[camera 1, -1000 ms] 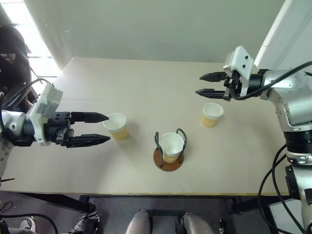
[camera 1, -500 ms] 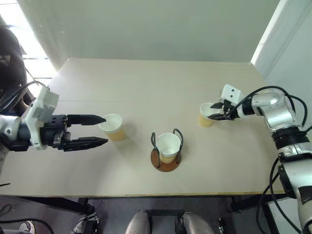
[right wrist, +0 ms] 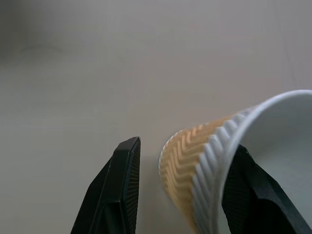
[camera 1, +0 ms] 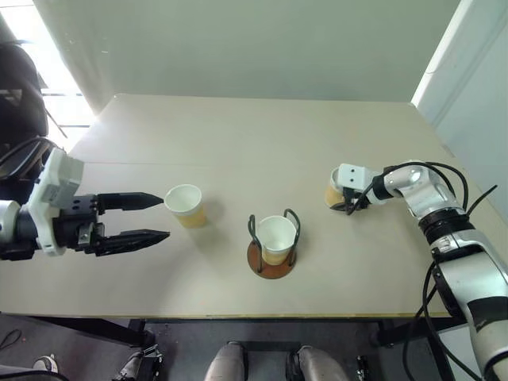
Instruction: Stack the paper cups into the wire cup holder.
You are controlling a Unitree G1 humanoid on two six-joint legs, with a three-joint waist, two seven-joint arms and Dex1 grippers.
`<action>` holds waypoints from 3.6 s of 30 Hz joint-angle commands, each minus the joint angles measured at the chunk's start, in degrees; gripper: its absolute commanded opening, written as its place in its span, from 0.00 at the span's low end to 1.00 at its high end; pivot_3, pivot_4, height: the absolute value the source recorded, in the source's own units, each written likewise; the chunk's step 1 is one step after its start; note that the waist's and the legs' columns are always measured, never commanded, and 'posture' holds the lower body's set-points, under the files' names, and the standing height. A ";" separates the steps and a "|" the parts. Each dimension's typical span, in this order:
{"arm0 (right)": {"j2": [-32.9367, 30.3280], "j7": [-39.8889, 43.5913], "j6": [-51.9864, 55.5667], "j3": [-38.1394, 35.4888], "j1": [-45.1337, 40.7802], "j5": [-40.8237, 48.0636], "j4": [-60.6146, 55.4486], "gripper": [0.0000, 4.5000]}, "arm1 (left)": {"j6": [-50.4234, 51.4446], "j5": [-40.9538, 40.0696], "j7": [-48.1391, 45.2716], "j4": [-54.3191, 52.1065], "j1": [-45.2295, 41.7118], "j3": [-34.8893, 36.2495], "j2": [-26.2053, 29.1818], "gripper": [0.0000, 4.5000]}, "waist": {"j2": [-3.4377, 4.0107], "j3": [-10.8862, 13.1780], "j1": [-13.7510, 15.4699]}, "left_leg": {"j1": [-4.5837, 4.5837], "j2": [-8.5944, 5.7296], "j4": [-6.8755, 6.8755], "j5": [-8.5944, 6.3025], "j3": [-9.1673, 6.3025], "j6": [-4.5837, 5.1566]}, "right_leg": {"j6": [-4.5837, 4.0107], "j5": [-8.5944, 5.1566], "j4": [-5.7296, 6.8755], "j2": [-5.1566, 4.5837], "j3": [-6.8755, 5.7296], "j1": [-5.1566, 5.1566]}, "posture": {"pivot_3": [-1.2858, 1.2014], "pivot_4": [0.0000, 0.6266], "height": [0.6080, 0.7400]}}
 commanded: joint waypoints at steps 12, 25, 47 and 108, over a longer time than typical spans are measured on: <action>-2.74 7.72 4.36 -8.59 -4.20 9.96 -15.67 0.00 | -1.42 0.21 -0.50 1.58 -1.96 0.90 1.51 0.85 | 0.06 0.03 -0.06 | 0.01 0.00 -0.01 -0.02 0.00 -0.07 | -0.22 -0.02 0.03 0.01 -0.01 -0.01 | 0.52 0.24 1.00; -7.24 13.77 41.64 -11.66 6.42 37.49 -70.60 0.00 | -4.31 2.74 -4.07 7.09 -6.92 -5.71 2.27 0.85 | -0.02 -0.01 -0.27 | 0.03 0.01 -0.04 0.10 0.04 -0.21 | -0.17 -0.30 -0.07 0.06 0.00 0.09 | 0.52 0.24 1.00; -2.09 4.98 37.87 -0.63 10.93 30.19 -69.81 0.00 | -4.30 3.26 -4.18 6.55 -7.33 -6.17 1.90 0.85 | -0.03 -0.02 -0.34 | -0.04 0.03 -0.05 0.49 0.02 0.04 | -0.32 -0.21 -0.04 0.08 0.01 -0.03 | 0.52 0.24 1.00; -4.98 -0.67 41.33 -26.26 -3.70 39.11 -54.10 0.58 | -9.14 8.59 -1.47 13.74 -14.08 -8.58 3.71 0.85 | -0.03 -0.01 0.03 | -0.07 0.03 -0.05 0.48 0.03 -0.01 | -0.36 -0.21 -0.05 0.08 0.03 -0.05 | 0.52 0.24 1.00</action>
